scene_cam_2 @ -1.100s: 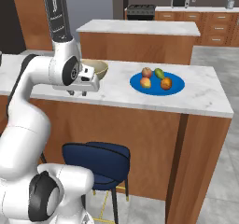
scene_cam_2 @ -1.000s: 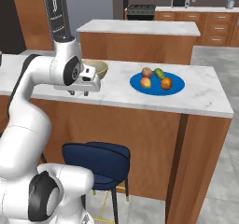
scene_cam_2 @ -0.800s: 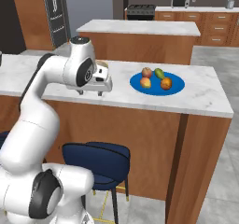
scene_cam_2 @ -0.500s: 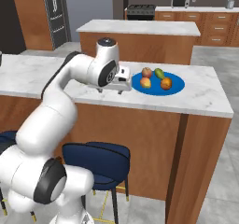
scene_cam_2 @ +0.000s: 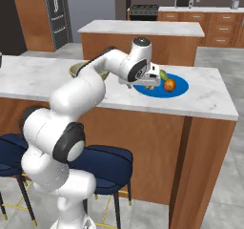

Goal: Take the fruits from the plate on the dining counter and place two fruits in each bowl.

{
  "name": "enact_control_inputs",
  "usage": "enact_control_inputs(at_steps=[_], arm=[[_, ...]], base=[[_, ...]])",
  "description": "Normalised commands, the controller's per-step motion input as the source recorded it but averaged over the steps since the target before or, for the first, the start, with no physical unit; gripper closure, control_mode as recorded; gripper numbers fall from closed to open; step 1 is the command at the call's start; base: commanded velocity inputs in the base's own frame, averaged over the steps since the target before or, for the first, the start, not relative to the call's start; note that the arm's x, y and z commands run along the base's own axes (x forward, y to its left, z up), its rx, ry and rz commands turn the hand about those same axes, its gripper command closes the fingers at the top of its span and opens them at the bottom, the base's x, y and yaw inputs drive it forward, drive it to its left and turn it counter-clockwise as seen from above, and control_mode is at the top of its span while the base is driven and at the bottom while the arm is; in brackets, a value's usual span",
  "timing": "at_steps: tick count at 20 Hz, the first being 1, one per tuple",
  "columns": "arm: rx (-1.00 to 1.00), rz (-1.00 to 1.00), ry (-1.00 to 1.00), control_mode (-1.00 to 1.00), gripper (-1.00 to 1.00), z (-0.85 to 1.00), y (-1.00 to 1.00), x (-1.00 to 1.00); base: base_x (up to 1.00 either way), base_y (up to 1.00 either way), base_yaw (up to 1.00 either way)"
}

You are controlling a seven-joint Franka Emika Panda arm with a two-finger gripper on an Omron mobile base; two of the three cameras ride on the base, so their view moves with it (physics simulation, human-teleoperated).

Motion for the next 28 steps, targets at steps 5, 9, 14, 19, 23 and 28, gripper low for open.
enact_control_inputs(at_steps=[5, 9, 14, 19, 23, 28], arm=[[0.00, -0.01, 0.00, -1.00, -1.00, 0.00, -0.63, 0.83], [0.00, 0.00, 0.00, -1.00, -1.00, 0.00, -0.47, 0.60], [0.00, 0.00, 0.01, -1.00, -1.00, 0.00, -0.38, 0.37], [0.00, 0.00, 0.00, -1.00, -1.00, -0.02, -0.13, 0.18], [0.00, 0.00, 0.03, -1.00, -1.00, 0.00, 0.02, -0.06], [-0.07, 0.00, 0.01, -1.00, -1.00, 0.00, 0.37, -0.36]], base=[[0.00, 0.00, 0.00], [0.00, 0.00, 0.00], [0.00, 0.00, 0.00], [0.00, 0.00, 0.00], [0.00, 0.00, 0.00], [0.00, 0.00, 0.00]])
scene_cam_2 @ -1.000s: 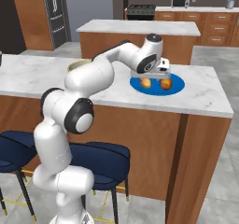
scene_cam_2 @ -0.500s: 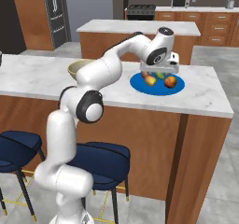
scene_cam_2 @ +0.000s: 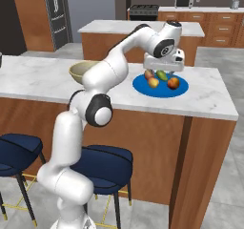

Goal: Take the fruits from the plate on the dining counter and place two fruits in each bowl.

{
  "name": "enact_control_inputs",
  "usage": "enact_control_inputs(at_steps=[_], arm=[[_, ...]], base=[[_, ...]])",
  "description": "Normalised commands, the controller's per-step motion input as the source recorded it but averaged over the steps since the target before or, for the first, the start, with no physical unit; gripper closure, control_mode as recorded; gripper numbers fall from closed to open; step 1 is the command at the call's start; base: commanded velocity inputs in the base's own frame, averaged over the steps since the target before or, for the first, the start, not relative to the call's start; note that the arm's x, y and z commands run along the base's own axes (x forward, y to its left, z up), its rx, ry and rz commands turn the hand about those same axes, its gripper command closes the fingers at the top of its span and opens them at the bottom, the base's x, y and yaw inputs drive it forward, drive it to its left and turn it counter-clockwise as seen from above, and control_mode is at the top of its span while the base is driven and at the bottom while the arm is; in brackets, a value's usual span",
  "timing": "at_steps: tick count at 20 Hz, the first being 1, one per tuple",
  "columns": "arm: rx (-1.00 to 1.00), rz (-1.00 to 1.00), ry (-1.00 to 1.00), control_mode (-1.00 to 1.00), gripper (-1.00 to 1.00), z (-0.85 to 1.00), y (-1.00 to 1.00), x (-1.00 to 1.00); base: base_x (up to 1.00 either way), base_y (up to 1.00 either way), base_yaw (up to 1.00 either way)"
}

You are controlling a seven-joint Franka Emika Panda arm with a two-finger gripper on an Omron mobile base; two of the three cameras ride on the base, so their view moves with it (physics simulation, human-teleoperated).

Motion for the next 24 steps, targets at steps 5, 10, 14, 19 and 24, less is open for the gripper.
enact_control_inputs(at_steps=[5, 10, 14, 19, 24], arm=[[-0.16, -0.03, 0.00, -1.00, -1.00, -0.24, 0.69, -0.44], [-0.17, -0.04, -0.04, -1.00, -1.00, -0.62, 0.60, -0.48], [-0.11, -0.01, -0.18, -1.00, -1.00, -0.34, 0.19, -0.21], [0.00, -0.05, -0.13, -1.00, -1.00, 0.01, -0.05, 0.22], [0.00, -0.05, -0.04, -1.00, -1.00, 0.00, -0.20, 0.30]], base=[[0.00, 0.00, 0.00], [0.00, 0.00, 0.00], [0.00, 0.00, 0.00], [0.00, 0.00, 0.00], [0.00, 0.00, 0.00]])
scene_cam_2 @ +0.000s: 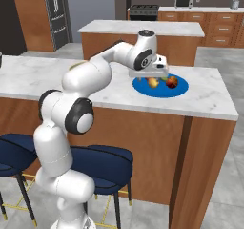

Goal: Take the fruits from the plate on the dining counter and place two fruits in each bowl.

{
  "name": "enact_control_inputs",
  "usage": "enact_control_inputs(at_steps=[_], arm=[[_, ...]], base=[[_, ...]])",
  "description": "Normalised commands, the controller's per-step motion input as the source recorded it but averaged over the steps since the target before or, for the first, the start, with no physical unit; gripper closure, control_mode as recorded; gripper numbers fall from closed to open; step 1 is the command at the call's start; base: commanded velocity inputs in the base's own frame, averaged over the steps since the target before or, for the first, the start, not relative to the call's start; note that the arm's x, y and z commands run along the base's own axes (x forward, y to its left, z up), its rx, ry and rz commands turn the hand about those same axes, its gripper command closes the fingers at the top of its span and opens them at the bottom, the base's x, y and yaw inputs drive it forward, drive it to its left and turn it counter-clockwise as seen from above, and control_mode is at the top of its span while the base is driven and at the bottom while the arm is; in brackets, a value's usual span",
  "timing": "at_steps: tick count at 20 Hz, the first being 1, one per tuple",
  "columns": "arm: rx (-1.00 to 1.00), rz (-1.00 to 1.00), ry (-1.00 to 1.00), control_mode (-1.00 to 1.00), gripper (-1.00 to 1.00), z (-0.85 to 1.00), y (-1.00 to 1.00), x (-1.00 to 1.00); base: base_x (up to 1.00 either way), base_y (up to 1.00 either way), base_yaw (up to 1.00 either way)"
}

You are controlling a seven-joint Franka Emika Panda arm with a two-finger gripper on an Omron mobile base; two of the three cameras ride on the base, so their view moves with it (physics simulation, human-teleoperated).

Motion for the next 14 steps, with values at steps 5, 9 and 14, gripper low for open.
enact_control_inputs(at_steps=[5, 9, 14], arm=[[0.00, -0.08, 0.00, -1.00, -1.00, 0.23, -0.27, 0.28], [0.00, -0.06, 0.00, -1.00, -1.00, 0.11, -0.20, 0.18], [0.00, 0.00, 0.00, -1.00, -1.00, -0.12, -0.02, 0.00]], base=[[0.00, 0.00, 0.00], [0.00, 0.00, 0.00], [0.00, 0.00, 0.00]])
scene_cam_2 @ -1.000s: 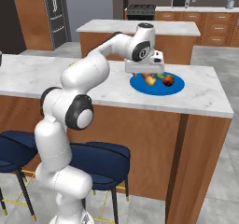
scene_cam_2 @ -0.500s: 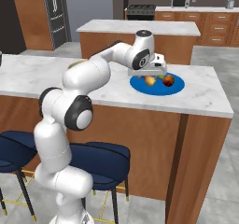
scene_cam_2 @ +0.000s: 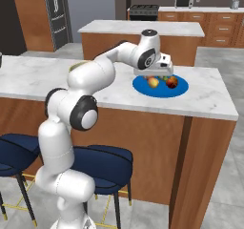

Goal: Take the fruits from the plate on the dining counter and place two fruits in each bowl.

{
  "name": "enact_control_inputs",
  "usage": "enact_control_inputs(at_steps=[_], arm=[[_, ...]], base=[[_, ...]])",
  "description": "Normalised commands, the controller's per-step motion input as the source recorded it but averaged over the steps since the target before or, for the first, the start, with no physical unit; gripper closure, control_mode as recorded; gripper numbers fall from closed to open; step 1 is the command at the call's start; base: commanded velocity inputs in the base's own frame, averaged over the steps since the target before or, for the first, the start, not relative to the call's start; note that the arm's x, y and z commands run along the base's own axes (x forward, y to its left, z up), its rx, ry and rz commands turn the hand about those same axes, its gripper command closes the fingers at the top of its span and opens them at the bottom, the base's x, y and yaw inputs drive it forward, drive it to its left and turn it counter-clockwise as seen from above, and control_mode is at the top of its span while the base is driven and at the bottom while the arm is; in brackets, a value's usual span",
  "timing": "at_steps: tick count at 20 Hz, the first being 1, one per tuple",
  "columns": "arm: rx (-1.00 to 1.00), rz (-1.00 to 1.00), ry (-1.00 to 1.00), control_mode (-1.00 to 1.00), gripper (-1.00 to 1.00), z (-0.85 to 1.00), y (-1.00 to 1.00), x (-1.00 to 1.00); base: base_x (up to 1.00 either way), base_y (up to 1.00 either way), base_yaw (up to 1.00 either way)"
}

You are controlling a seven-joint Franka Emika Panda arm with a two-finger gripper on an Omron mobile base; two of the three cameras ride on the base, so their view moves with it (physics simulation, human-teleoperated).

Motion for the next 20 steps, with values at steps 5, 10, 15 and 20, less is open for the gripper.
enact_control_inputs(at_steps=[5, 10, 15, 20], arm=[[0.00, 0.00, 0.01, -1.00, -1.00, -0.31, 0.00, 0.00], [0.00, 0.00, 0.00, -1.00, -1.00, -0.24, 0.00, 0.00], [0.00, 0.00, 0.01, -1.00, 1.00, -0.12, 0.00, 0.00], [0.00, 0.00, 0.00, -1.00, 1.00, 0.01, 0.00, 0.00]], base=[[0.00, 0.00, 0.00], [0.00, 0.00, 0.00], [0.00, 0.00, 0.00], [0.00, 0.00, 0.00]])
